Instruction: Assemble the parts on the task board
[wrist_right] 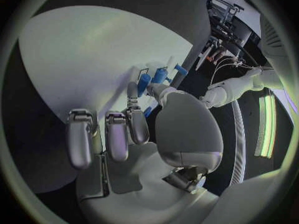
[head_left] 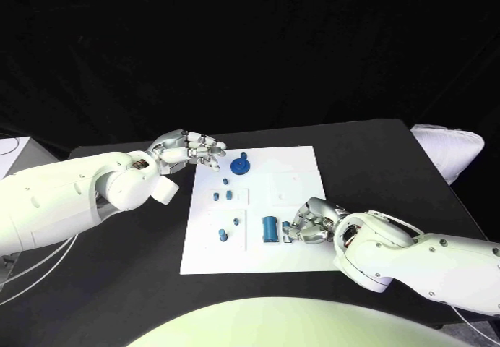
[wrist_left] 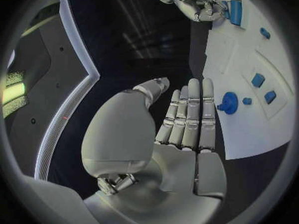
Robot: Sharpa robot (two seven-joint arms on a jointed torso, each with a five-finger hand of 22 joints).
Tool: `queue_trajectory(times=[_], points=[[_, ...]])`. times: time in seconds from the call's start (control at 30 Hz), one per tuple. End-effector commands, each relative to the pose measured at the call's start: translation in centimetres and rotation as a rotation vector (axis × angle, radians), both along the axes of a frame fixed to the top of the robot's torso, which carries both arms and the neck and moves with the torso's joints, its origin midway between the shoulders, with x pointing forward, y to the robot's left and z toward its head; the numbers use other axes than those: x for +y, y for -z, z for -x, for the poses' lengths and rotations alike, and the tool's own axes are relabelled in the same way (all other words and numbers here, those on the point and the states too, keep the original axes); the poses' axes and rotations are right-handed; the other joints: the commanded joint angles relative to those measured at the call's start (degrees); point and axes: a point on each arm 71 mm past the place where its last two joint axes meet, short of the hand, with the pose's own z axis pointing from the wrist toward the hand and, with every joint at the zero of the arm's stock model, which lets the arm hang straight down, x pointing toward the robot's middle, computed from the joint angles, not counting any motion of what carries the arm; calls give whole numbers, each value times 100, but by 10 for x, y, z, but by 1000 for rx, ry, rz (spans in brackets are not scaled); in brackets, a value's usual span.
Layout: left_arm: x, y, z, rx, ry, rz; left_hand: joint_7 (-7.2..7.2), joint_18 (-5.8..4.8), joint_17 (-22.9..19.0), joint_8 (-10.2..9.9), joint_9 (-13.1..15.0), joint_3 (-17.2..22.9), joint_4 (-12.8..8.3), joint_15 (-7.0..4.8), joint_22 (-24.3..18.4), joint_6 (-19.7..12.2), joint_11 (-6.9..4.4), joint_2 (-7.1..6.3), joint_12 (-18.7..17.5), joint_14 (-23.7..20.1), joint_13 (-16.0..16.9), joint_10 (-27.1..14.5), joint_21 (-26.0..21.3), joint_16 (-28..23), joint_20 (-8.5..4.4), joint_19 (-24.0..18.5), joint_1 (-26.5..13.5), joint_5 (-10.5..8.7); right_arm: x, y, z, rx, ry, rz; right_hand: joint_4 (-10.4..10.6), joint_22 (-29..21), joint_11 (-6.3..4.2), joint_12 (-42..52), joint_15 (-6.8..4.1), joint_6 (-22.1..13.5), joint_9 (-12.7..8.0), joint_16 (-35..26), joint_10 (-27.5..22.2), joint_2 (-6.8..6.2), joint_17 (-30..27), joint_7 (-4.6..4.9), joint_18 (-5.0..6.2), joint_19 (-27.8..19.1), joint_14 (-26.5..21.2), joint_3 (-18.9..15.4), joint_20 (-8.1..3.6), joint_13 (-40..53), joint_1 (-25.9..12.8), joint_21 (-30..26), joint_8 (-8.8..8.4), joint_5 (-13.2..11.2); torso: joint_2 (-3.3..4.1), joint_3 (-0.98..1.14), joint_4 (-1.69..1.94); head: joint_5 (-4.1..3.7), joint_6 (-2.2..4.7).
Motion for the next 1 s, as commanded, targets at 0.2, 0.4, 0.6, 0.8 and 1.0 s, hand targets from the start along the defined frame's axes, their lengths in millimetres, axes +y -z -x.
queue_trajectory(times=[0.2, 0.4, 0.6, 0.8, 1.0], points=[[-2, -1, 1, -3, 18, 9, 0, 66, 8, -17, -9, 27, 16, 12, -7, -17, -6, 27, 24, -14, 8, -33, -38, -15, 3, 56, 38, 34, 2, 1, -1, 3, -18, 12, 0, 1364, 2, -9, -25, 10, -14, 22, 160, 12, 1224, 29, -62, 395, 542, -241, -17, 789, -233, -8, -51, -230, -2, 3, -1, 0, 0], [-2, -1, 1, -2, 17, 8, 0, 66, 8, -17, -9, 27, 16, 12, -7, -17, -6, 27, 24, -14, 8, -33, -38, -15, 3, 56, 38, 34, 4, 1, 0, 4, -30, 3, 3, 1360, 3, -24, -26, 9, -18, 23, 156, 26, 1225, 27, -59, 389, 542, -312, -17, 785, -279, -23, -56, -345, 1, 4, 0, -1, 0], [-2, -1, 1, -3, 16, 7, 0, 66, 8, -17, -9, 27, 16, 12, -7, -17, -6, 27, 24, -14, 8, -33, -38, -15, 3, 56, 38, 34, 2, 1, 0, 4, -46, -1, -56, 1350, 5, -58, -26, -12, -23, 11, 141, -33, 1205, 28, -52, 374, 537, -377, -17, 774, -81, -57, -66, -496, -5, 2, -3, 9, 0], [-1, -1, 1, -3, 15, 7, 0, 66, 8, -17, -9, 27, 16, 12, -7, -17, -6, 27, 24, -14, 8, -33, -38, -15, 3, 56, 38, 34, -3, 0, 2, -1, -73, -7, -48, 1343, 16, -104, -15, -30, -34, 0, 123, -125, 1189, 44, -47, 363, 533, -569, -8, 762, 185, -82, -79, -859, -7, 3, -6, 17, 0], [0, -1, 0, -4, 13, 4, -2, 66, 11, -17, -10, 33, 18, 10, -9, -19, -8, 27, 26, -15, 7, -37, -44, -18, 2, 58, 44, 36, -6, -2, 5, -23, -96, -22, 8, 1345, 19, -107, -10, -19, -42, 2, 125, -54, 1192, 45, -48, 365, 534, -793, -2, 767, 55, -75, -83, -920, -2, 8, -6, 14, 0]])
